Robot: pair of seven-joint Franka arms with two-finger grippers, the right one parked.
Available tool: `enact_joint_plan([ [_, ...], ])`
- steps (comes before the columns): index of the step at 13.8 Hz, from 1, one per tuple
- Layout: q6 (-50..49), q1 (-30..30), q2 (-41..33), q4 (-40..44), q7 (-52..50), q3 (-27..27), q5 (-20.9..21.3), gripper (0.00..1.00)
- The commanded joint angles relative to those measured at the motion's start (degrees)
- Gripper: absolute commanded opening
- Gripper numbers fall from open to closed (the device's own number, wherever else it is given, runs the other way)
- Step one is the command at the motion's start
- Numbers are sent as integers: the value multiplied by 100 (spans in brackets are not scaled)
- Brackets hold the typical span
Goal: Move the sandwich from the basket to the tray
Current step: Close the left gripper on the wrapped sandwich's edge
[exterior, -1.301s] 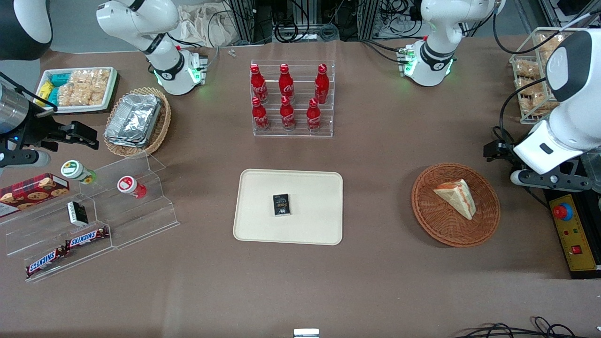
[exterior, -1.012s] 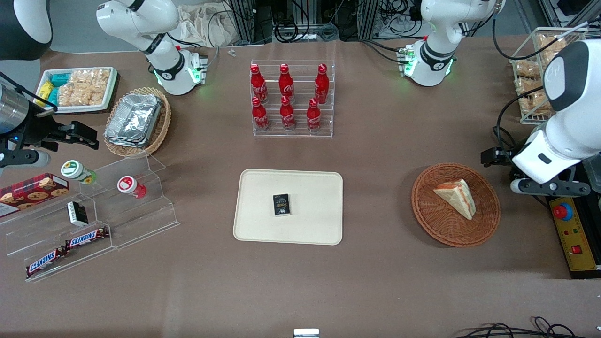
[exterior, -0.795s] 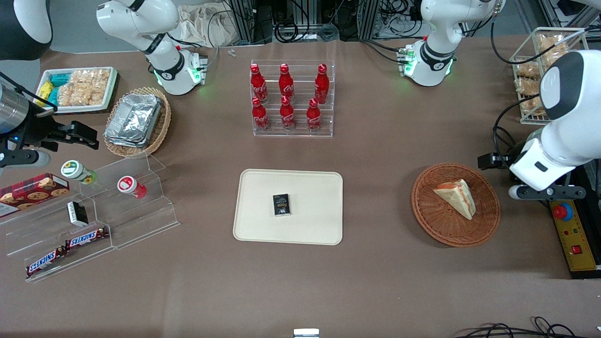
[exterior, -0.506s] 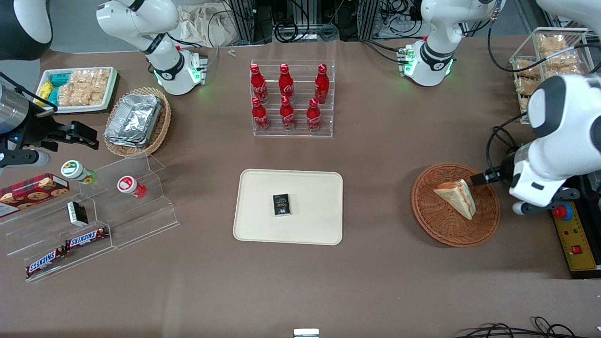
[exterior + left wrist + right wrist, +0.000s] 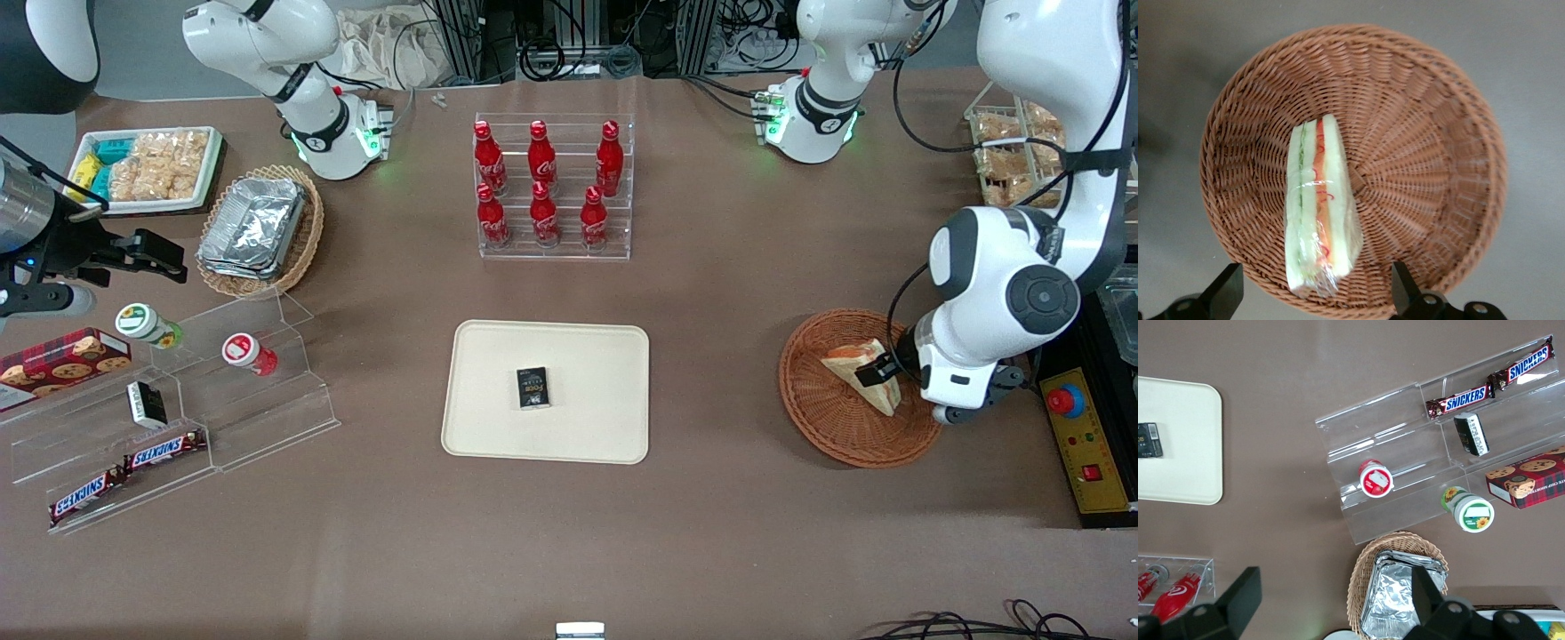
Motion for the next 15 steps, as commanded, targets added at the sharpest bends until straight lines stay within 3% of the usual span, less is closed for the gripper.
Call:
enact_joint_plan([
  [1, 156, 40, 62, -157, -179, 23, 220, 100],
  [10, 815, 31, 616, -368, -888, 94, 221, 100],
  [11, 868, 31, 660, -351, -986, 94, 221, 96],
  [12, 877, 31, 687, -307, -1092, 85, 221, 68],
  [13, 947, 31, 678, -298, -1232, 85, 212, 29],
  [14, 1105, 31, 661, -306, -1407, 85, 220, 0],
  [15, 1132, 31, 652, -298, -1592, 85, 221, 0],
])
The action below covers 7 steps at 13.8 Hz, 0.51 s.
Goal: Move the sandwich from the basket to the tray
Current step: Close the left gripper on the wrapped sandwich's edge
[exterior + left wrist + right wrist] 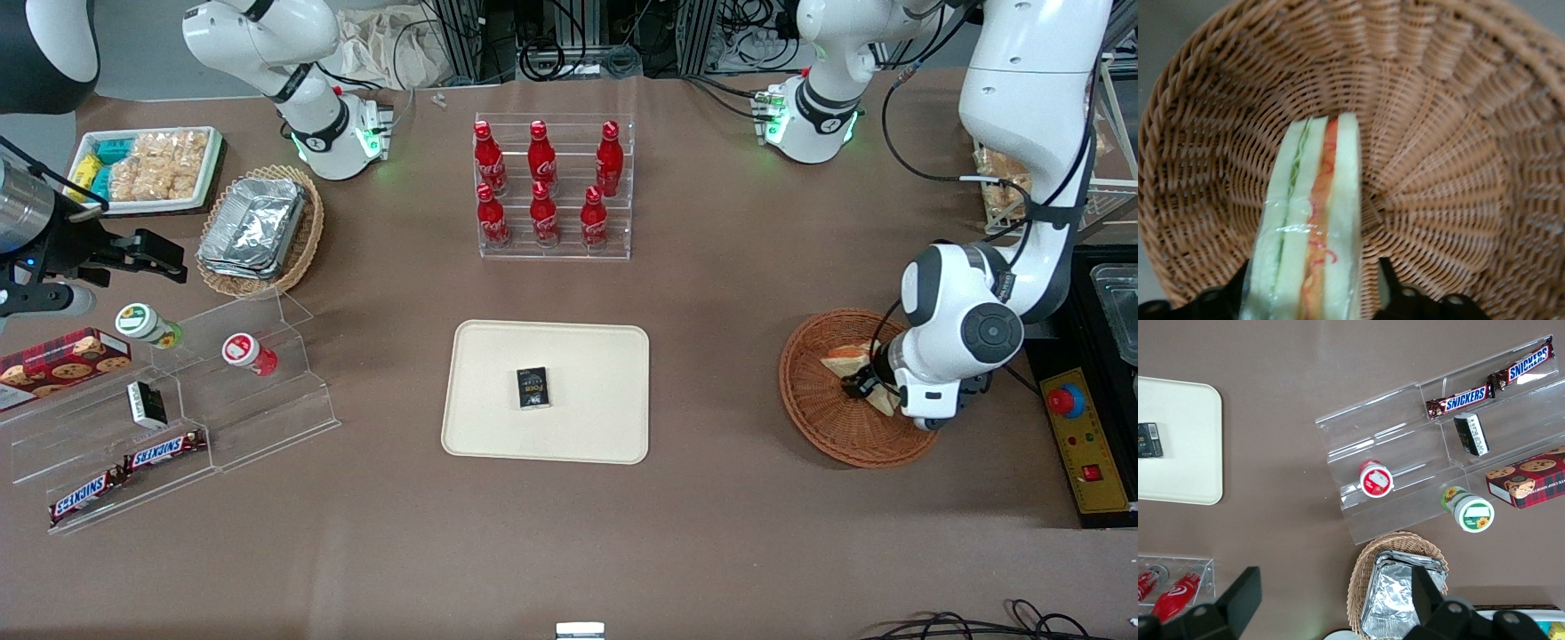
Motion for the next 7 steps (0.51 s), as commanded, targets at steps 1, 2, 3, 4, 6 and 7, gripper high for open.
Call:
enact_joint_plan([
  [1, 109, 26, -108, -14, -379, -30, 154, 0],
  [2, 82, 26, -126, -5, -378, -39, 162, 0],
  [3, 56, 26, -126, 56, -396, -47, 171, 0],
  [4, -101, 26, -161, 187, -404, -65, 163, 0],
  [6, -907, 26, -249, 765, -396, -82, 128, 0],
  [7, -1477, 26, -240, 1203, -396, -152, 84, 0],
])
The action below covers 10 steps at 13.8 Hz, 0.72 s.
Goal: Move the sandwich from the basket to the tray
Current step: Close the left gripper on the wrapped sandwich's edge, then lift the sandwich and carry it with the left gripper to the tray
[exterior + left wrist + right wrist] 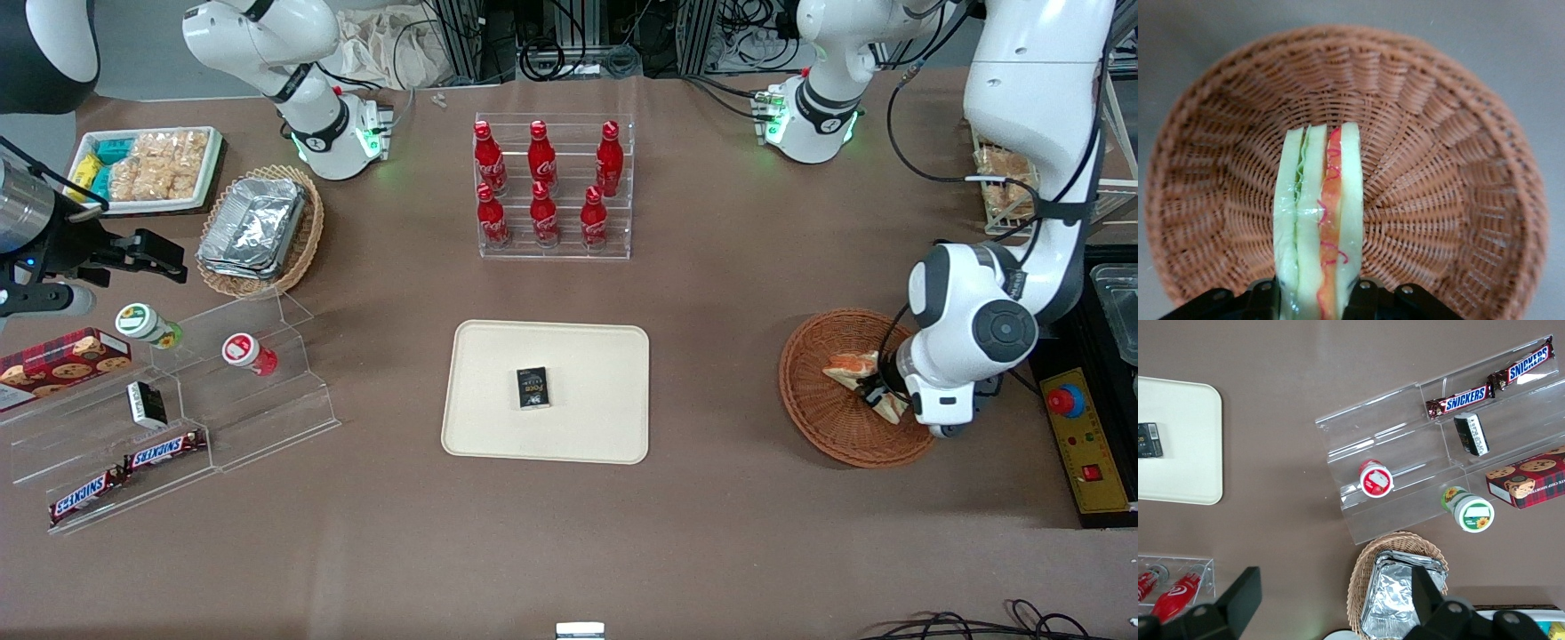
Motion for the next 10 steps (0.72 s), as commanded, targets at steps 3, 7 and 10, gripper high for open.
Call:
enact_joint_plan([
  [3, -2493, 26, 53, 2305, -174, -634, -84, 0],
  [7, -3606, -140, 545, 3996, -16, -1636, -173, 0],
  [10, -3457, -902, 1195, 4551, -138, -1858, -129, 0],
])
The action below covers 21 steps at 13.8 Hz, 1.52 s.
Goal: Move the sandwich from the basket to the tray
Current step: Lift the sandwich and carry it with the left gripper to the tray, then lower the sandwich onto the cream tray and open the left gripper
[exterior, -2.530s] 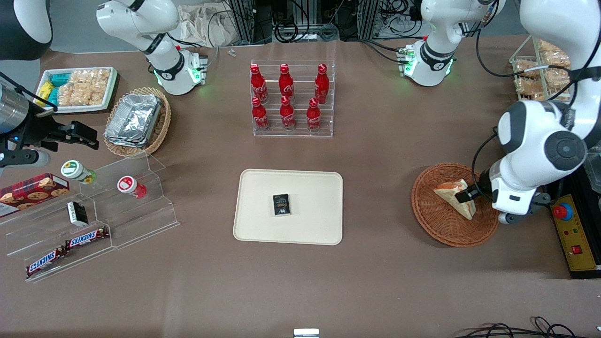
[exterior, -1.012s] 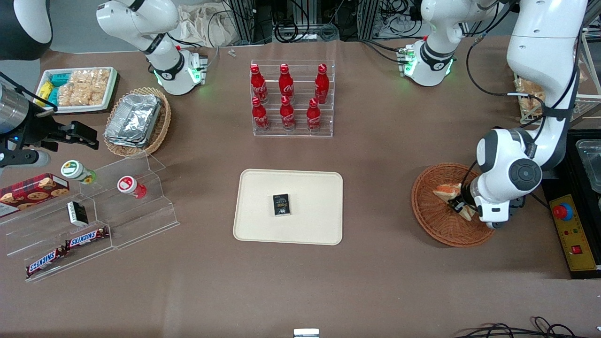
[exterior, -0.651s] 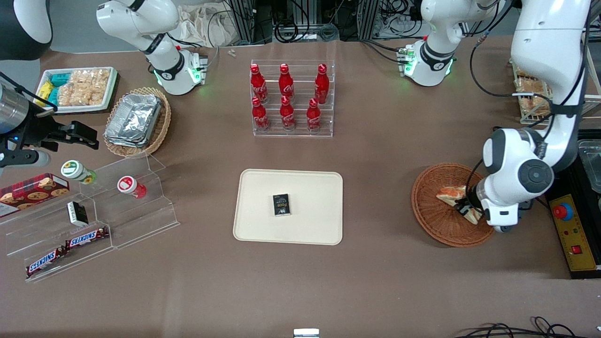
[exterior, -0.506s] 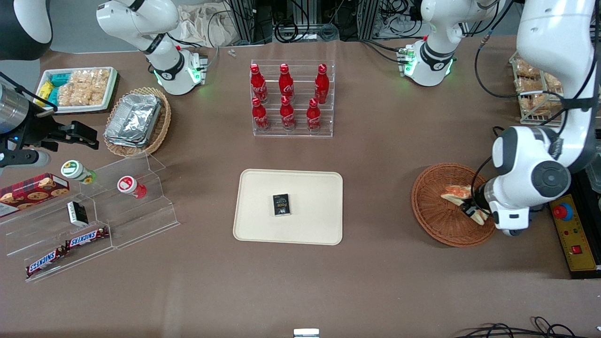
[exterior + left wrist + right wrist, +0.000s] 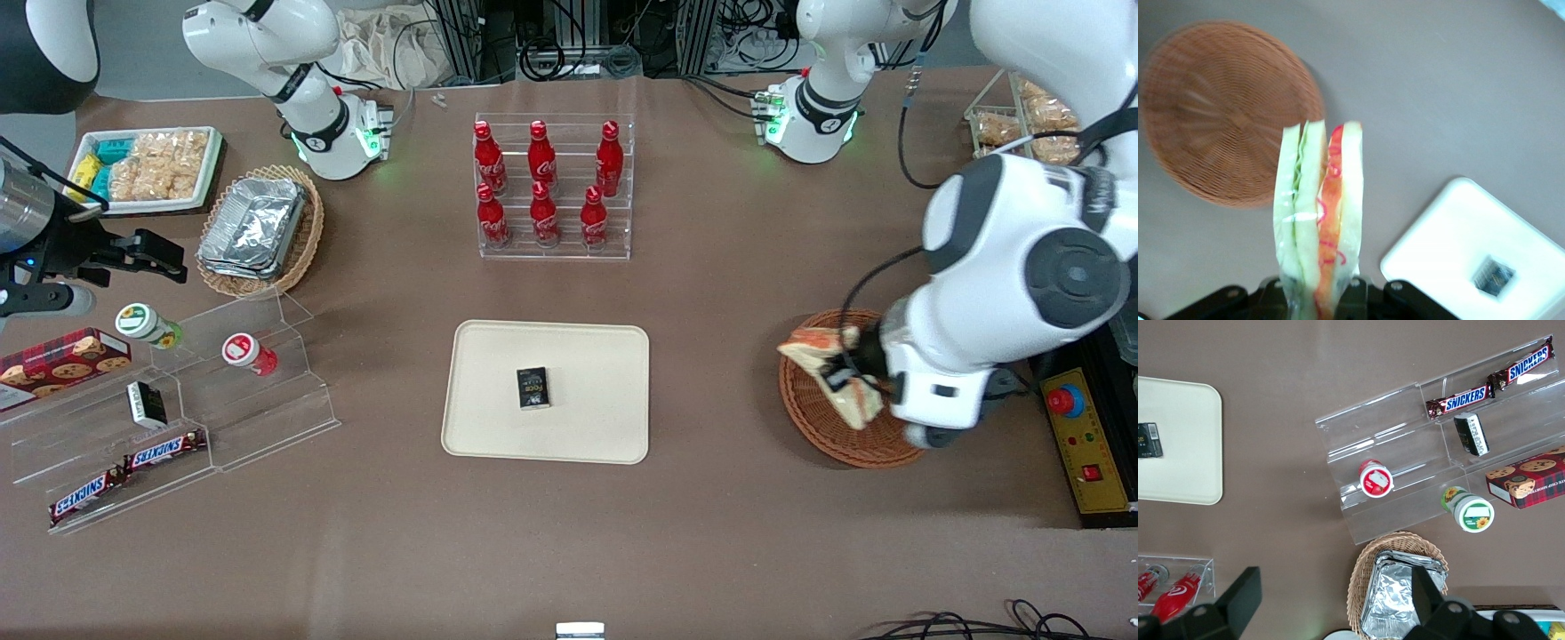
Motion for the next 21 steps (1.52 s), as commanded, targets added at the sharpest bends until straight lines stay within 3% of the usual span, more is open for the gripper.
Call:
enact_joint_plan([
  [1, 185, -760, 962, 738, -163, -48, 40, 0],
  [6, 1505, -1727, 2061, 685, -7, -31, 127, 0],
  [11, 1874, -2019, 2606, 378, 205, -31, 952, 0],
  [14, 1928, -2027, 2651, 377, 196, -39, 1050, 0],
  [15, 1945, -2010, 2660, 377, 179, -39, 1033, 27],
  [16, 1954, -2010, 2712, 377, 231, -39, 1042, 71],
  [17, 1954, -2027, 2748, 377, 205, -31, 1059, 100],
  [21, 1709, -1975, 2319, 378, 161, -39, 998, 100],
])
